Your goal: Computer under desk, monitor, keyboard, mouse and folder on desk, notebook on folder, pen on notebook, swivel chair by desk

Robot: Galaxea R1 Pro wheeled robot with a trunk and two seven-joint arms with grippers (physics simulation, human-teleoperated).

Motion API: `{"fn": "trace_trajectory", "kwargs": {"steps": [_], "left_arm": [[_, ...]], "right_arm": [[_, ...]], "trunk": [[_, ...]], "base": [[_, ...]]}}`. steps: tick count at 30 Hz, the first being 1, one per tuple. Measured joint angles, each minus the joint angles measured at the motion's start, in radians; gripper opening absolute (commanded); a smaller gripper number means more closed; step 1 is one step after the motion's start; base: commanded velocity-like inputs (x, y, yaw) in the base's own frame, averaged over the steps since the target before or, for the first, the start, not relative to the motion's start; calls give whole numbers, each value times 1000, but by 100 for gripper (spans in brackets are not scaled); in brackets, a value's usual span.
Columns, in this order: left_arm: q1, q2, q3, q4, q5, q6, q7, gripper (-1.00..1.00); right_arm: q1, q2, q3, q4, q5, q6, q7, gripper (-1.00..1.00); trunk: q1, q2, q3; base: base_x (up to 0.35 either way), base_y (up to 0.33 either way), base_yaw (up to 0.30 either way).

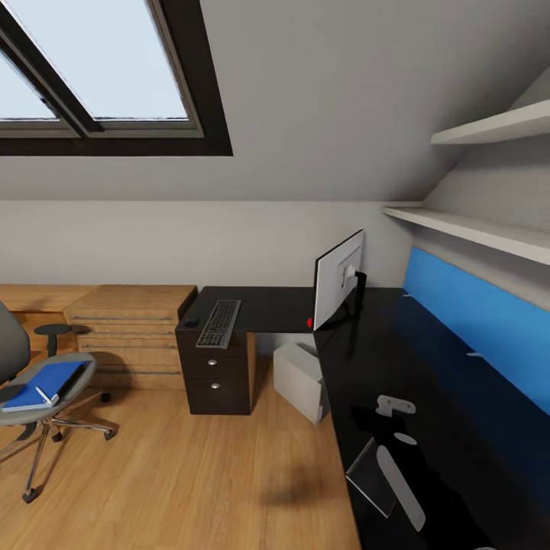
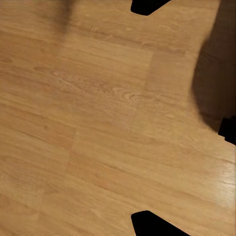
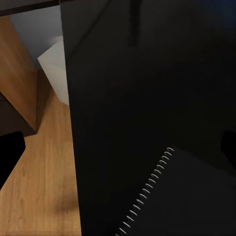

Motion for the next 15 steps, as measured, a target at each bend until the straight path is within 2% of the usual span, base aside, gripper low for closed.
{"fn": "trace_trajectory", "kwargs": {"steps": [10, 15], "left_arm": [[0, 0, 0, -5, 0, -2, -1, 100], [0, 0, 1, -28, 0, -34, -2, 100]], "right_arm": [[0, -1, 1, 14, 4, -3, 3, 100], [0, 0, 1, 90, 42, -51, 5, 100]], "trunk": [[0, 0, 0], [0, 0, 0]], "base": [[0, -8, 0], [0, 0, 0]]}}
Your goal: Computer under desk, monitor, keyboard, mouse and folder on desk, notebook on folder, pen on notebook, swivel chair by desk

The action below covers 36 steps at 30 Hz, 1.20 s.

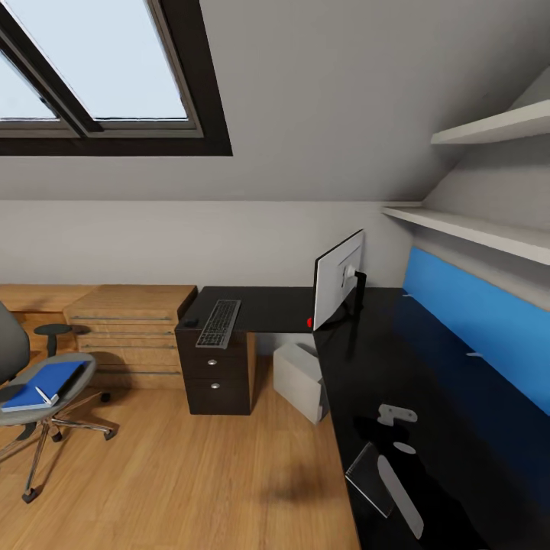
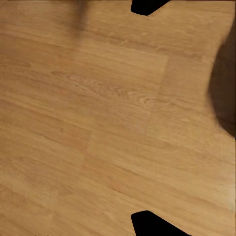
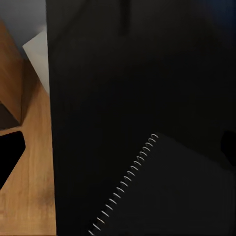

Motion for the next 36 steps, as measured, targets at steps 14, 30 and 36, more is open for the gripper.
{"fn": "trace_trajectory", "kwargs": {"steps": [14, 30, 36], "left_arm": [[0, 0, -1, -50, 2, -119, -3, 100], [6, -4, -6, -207, -1, -94, -1, 100], [145, -6, -8, -835, -1, 539, 2, 100]], "right_arm": [[0, 0, 0, 45, 37, -50, 2, 100], [-47, 0, -4, 150, 77, -65, 3, 100], [-254, 1, -6, 402, 78, -68, 8, 100]], "trunk": [[0, 0, 0], [57, -105, -47], [80, -147, -66]], "base": [[0, 0, 0], [0, 0, 0], [0, 0, 0]]}}
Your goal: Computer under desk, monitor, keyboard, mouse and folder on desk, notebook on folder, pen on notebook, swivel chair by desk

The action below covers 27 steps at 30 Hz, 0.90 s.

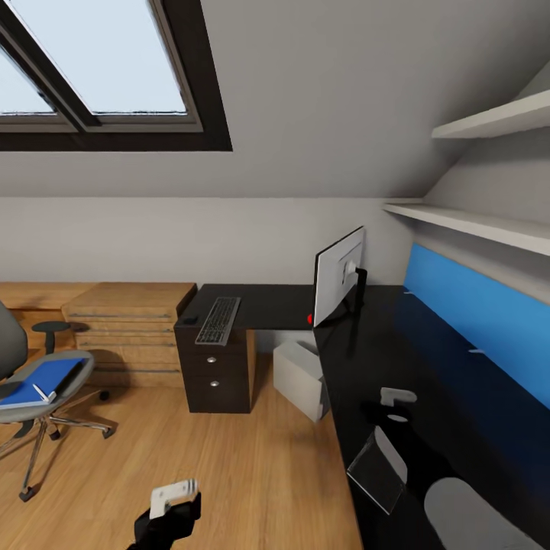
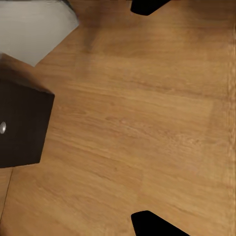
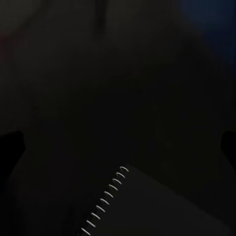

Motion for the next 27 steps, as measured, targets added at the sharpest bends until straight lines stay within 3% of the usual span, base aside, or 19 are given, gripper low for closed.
{"fn": "trace_trajectory", "kwargs": {"steps": [1, 2, 3, 5, 6, 10, 20, 27], "left_arm": [[7, 0, 0, -38, 1, 53, 0, 100], [26, -13, -3, -158, 5, 193, 1, 100], [30, -26, -3, -197, 6, 223, 1, 100], [32, -46, -4, -220, 6, 240, 1, 100], [34, -82, -5, -244, 7, 255, 1, 100], [35, -106, -5, -286, 4, 264, -1, 100], [36, -110, -2, -316, 3, 267, -4, 100], [36, -66, 19, -316, 4, 267, -6, 100]], "right_arm": [[-19, 0, 0, 19, 0, 0, 3, 100], [-84, -1, 0, 72, -1, -1, 27, 100], [-101, -1, 0, 84, -1, -1, 36, 100], [-110, -1, 0, 92, -2, -1, 43, 100], [-119, 1, 2, 112, -2, -5, 50, 100], [-124, 2, 4, 152, -1, -9, 53, 100], [-126, 3, 7, 172, 0, -8, 54, 100], [-126, 3, 11, 214, 2, -10, 54, 100]], "trunk": [[4, -7, -3], [8, -14, -6], [12, -21, -9], [19, -35, -16], [23, -42, -19], [38, -70, -31], [77, -140, -63], [104, -189, -85]], "base": [[0, 0, 0], [0, 0, 0], [0, 0, 0], [0, 0, 0], [0, 0, 0], [0, 0, 0], [0, 0, 0], [0, 0, 0]]}}
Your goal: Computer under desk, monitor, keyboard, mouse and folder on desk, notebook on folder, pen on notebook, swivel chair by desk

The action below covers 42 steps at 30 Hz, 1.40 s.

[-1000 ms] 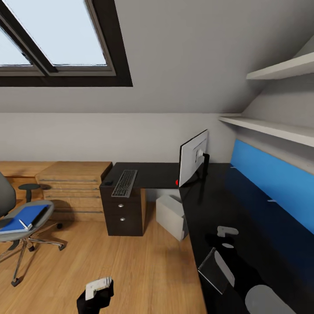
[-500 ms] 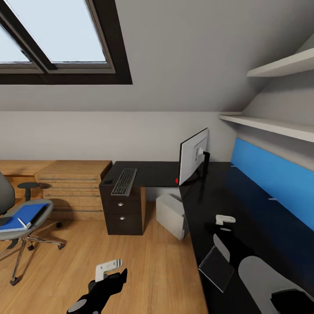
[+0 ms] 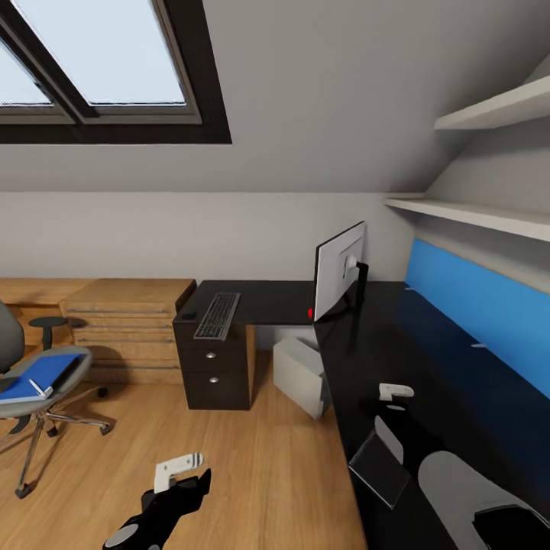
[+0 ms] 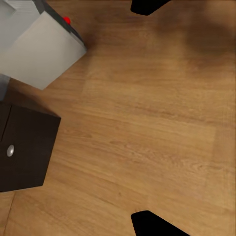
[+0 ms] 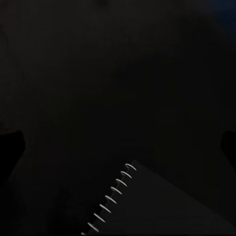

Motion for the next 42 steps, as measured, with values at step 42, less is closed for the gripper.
{"fn": "trace_trajectory", "kwargs": {"steps": [42], "left_arm": [[0, 15, 54, -3, 1, -11, -3, 100]], "right_arm": [[0, -3, 0, 11, 1, 6, 2, 100]], "trunk": [[134, -245, -110]], "base": [[0, 0, 0]]}}
